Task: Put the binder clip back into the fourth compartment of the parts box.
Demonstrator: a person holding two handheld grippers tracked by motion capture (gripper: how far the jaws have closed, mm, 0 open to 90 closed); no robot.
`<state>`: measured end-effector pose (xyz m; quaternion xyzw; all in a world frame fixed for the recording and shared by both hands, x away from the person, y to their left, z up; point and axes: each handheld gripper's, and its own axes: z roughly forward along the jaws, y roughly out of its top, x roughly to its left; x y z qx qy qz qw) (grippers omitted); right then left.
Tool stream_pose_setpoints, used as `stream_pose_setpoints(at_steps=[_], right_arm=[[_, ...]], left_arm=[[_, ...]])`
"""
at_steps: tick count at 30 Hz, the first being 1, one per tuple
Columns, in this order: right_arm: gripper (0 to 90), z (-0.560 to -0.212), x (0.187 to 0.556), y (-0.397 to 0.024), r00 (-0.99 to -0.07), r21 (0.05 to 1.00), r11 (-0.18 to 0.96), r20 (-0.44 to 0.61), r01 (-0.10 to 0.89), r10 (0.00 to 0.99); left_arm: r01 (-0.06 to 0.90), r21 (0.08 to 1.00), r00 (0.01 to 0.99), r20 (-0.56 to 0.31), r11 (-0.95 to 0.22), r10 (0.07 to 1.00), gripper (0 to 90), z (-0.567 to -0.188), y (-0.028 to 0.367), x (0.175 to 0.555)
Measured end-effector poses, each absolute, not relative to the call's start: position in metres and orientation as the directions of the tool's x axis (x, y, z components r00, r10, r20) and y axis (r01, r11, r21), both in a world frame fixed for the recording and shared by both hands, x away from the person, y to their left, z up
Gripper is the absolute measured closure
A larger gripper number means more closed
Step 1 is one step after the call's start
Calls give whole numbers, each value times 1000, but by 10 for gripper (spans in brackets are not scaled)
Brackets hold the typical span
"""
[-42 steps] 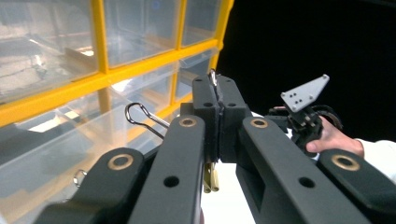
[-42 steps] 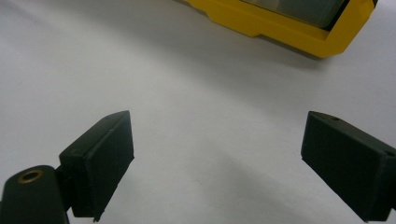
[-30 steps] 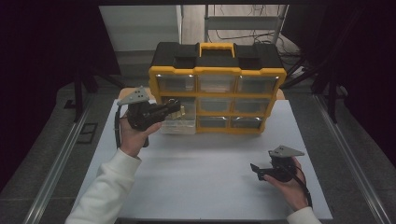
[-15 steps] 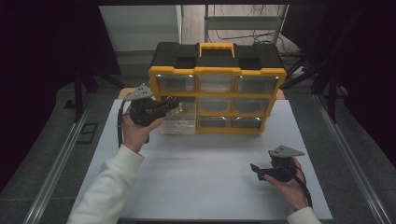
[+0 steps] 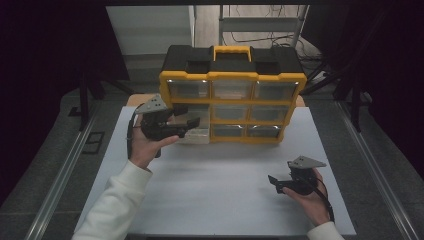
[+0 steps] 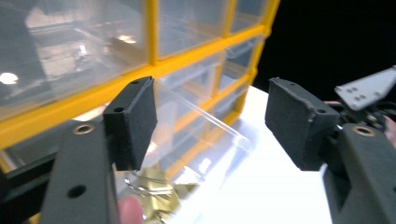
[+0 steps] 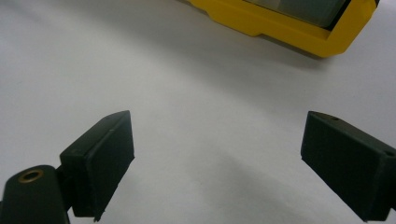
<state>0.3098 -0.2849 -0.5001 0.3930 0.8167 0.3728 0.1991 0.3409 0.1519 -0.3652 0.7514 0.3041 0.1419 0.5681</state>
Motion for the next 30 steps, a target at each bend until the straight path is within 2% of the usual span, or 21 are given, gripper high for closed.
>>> stream_pose_setpoints(at_steps=[4, 10, 30], right_arm=[[102, -500, 310, -285, -611, 765, 414, -35, 493, 791], [102, -500, 310, -285, -610, 765, 413, -34, 494, 791], [102, -500, 310, -285, -611, 765, 415, -36, 492, 791]], left_arm=[[306, 933, 798, -142, -190, 586, 280, -367, 151, 331], [326, 924, 819, -170, -200, 548, 269, -373, 154, 321], [358, 904, 817, -180, -236, 549, 286, -396, 165, 299]])
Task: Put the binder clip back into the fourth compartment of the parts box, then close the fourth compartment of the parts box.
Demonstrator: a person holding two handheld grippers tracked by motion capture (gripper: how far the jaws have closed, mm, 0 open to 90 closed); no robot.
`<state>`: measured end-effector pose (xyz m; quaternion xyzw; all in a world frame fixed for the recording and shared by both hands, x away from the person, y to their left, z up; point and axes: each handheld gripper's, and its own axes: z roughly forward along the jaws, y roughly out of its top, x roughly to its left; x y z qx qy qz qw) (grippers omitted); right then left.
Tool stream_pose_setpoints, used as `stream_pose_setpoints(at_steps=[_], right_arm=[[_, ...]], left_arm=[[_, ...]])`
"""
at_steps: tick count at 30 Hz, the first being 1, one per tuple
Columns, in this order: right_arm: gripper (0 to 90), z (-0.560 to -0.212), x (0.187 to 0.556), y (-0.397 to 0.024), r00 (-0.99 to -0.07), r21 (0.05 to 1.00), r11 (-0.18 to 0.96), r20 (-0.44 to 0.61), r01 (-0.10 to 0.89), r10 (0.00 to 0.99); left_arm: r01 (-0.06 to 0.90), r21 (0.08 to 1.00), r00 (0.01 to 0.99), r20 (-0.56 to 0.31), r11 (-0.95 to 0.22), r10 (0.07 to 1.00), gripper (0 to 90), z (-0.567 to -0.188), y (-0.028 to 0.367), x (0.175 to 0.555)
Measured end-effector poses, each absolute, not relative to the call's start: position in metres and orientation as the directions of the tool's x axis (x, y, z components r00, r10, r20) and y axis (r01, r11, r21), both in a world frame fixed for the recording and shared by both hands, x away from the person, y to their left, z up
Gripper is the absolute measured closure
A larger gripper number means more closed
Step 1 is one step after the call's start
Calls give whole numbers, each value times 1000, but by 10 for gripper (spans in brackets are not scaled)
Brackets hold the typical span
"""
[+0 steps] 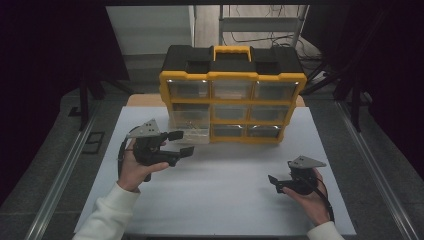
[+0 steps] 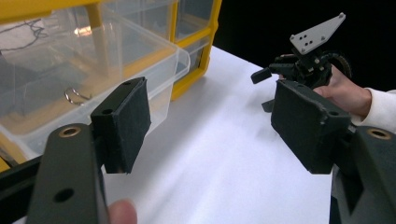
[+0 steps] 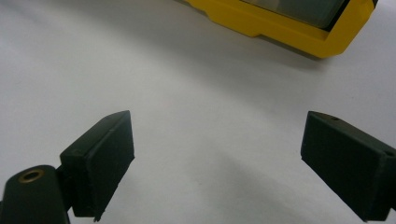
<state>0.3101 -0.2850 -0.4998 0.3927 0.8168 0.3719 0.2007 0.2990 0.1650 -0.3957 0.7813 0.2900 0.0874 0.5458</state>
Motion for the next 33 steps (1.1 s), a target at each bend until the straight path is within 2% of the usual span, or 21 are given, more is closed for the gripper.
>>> stream_pose_setpoints(at_steps=[23, 27, 33], right_arm=[[103, -500, 310, -285, -612, 767, 414, -35, 491, 790], [103, -500, 310, -285, -613, 767, 416, -37, 489, 790], [103, -500, 310, -285, -613, 766, 417, -37, 490, 789]], left_arm=[[420, 861, 800, -202, -287, 565, 324, -421, 159, 299], [441, 850, 786, -211, -289, 581, 394, -425, 158, 300], [470, 829, 774, -221, -304, 594, 594, -432, 159, 305]])
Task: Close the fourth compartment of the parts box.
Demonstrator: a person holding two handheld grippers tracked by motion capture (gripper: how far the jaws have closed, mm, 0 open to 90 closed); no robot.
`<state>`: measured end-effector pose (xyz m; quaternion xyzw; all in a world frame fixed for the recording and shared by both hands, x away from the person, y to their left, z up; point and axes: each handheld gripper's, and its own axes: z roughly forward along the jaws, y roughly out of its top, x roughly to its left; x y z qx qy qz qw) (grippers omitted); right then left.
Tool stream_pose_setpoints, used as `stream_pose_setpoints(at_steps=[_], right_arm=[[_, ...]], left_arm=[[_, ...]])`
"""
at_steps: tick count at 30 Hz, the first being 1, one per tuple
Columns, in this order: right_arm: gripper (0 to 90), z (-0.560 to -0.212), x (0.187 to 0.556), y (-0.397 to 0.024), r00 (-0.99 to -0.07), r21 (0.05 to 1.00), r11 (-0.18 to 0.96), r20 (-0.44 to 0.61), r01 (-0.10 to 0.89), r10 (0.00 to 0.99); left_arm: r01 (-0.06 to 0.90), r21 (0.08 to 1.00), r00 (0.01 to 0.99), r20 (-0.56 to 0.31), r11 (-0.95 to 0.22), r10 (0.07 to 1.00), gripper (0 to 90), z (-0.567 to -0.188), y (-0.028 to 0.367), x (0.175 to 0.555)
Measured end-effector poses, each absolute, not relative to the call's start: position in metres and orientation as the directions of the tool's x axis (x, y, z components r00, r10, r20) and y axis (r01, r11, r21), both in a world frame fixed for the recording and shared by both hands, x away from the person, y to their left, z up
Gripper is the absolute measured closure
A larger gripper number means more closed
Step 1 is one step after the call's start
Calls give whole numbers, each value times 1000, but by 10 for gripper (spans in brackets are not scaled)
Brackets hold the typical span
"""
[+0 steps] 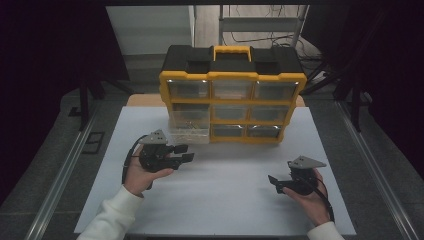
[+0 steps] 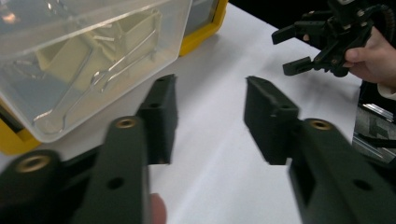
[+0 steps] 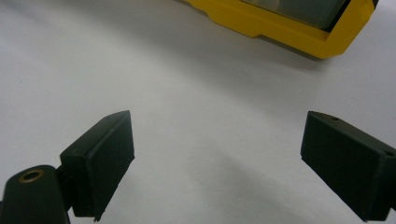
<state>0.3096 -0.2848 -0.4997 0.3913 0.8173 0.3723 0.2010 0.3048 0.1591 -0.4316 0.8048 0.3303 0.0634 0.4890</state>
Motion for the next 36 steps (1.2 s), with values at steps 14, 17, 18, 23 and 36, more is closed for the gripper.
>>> stream_pose_setpoints(at_steps=[14, 17, 18, 23, 36], right_arm=[[103, -500, 309, -285, -613, 764, 419, -40, 490, 789], [103, -500, 309, -285, -613, 764, 419, -40, 491, 789], [103, -500, 309, -285, -613, 764, 420, -40, 491, 789], [103, -500, 310, -285, -612, 764, 419, -40, 491, 790], [103, -500, 310, -285, -611, 764, 418, -39, 491, 791]], left_arm=[[487, 816, 742, -198, -311, 641, 894, -436, 161, 311], [486, 821, 736, -198, -301, 648, 894, -436, 161, 313], [489, 820, 730, -199, -296, 653, 895, -436, 160, 313], [484, 824, 714, -179, -294, 677, 894, -437, 158, 317], [463, 846, 675, -144, -264, 724, 895, -433, 155, 324]])
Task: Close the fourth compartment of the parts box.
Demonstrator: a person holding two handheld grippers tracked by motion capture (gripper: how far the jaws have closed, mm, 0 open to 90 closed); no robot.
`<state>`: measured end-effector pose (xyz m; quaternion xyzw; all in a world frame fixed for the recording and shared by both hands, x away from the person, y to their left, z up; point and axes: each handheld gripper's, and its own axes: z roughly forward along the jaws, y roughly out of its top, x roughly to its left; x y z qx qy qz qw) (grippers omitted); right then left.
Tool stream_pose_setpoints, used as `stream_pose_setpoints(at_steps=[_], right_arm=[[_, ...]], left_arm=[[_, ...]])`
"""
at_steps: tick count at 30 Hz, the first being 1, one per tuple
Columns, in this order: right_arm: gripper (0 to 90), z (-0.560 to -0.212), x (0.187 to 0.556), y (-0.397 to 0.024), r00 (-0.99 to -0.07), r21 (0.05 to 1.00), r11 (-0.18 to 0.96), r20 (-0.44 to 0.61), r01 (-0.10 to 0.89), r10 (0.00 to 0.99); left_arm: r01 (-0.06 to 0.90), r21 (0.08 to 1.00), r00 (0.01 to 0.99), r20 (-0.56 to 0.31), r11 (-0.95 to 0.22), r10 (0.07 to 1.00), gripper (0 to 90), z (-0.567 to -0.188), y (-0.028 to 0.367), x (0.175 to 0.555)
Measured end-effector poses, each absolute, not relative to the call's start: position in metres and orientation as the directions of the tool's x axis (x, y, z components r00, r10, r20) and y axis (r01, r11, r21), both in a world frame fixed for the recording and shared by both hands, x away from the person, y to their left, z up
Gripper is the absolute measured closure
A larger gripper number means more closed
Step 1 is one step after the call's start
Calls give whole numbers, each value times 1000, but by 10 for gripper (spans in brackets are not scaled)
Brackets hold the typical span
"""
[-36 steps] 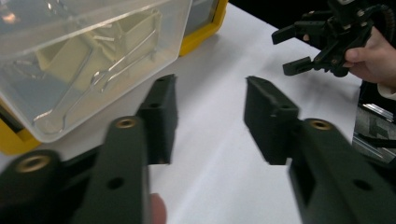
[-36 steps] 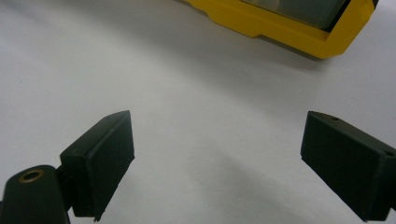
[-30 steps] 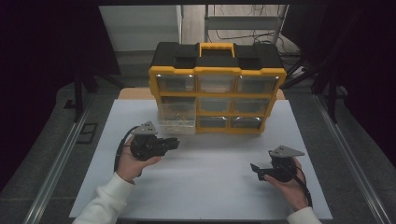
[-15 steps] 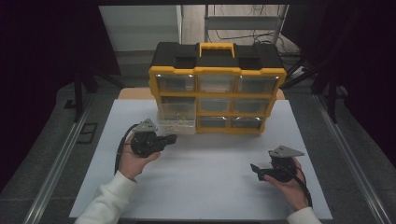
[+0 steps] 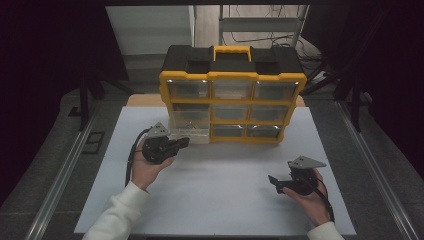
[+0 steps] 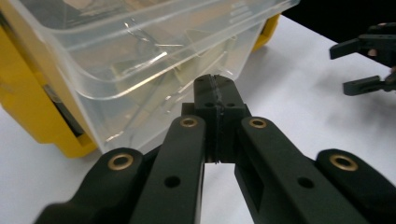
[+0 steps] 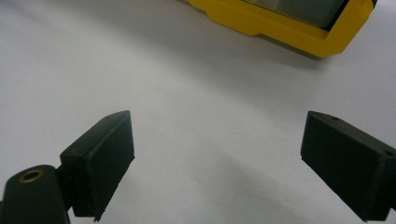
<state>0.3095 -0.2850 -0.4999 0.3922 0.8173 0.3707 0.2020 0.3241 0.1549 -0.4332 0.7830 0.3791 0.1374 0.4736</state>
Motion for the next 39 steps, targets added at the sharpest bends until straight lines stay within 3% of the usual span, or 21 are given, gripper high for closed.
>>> stream_pose_setpoints(at_steps=[39], right_arm=[[103, -499, 309, -285, -609, 768, 415, -41, 488, 792]], left_arm=[[450, 851, 626, -85, -270, 775, 896, -430, 155, 331]])
